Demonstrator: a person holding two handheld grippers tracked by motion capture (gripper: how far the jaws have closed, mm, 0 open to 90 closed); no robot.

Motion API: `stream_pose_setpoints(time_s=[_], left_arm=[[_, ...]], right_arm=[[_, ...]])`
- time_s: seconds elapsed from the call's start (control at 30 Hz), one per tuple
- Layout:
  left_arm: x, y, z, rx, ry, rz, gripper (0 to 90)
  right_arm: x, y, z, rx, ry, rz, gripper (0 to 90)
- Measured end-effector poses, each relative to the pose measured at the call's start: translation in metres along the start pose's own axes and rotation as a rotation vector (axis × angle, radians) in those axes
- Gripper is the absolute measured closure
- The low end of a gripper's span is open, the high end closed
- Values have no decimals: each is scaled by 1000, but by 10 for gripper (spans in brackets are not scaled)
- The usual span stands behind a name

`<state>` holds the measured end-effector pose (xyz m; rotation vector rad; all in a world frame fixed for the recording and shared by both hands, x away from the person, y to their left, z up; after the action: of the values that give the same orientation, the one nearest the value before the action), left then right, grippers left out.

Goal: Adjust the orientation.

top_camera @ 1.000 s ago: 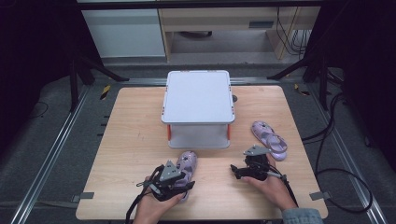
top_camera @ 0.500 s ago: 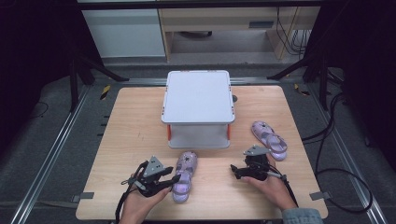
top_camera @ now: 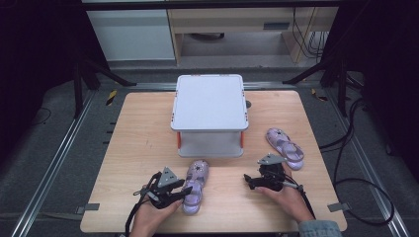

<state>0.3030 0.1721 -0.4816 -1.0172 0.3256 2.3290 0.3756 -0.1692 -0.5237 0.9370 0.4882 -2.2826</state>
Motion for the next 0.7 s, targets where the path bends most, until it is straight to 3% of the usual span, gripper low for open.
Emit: stream_pose_setpoints(time_s=[0.13, 0.3, 0.7], left_arm=[[1, -2, -3, 2, -4, 15, 606], [1, 0, -6, 29, -14, 19, 704], [-6, 3, -2, -36, 24, 34, 776]], right_arm=[[0, 0, 0, 0, 0, 0, 98], [0, 0, 0, 0, 0, 0, 98], [0, 0, 0, -1, 1, 2, 108]])
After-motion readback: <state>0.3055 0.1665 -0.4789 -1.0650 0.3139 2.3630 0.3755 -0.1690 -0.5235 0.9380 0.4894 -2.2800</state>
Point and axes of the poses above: each handheld gripper's, and its own axes: z roughly backward along the jaws, x roughly out of its underside, y roughly to its right, the point moved 1 cm from there along -z, roughly forward along the jaws, and after that the axes turned 8 degrees about -x, right-handed, at the moved point
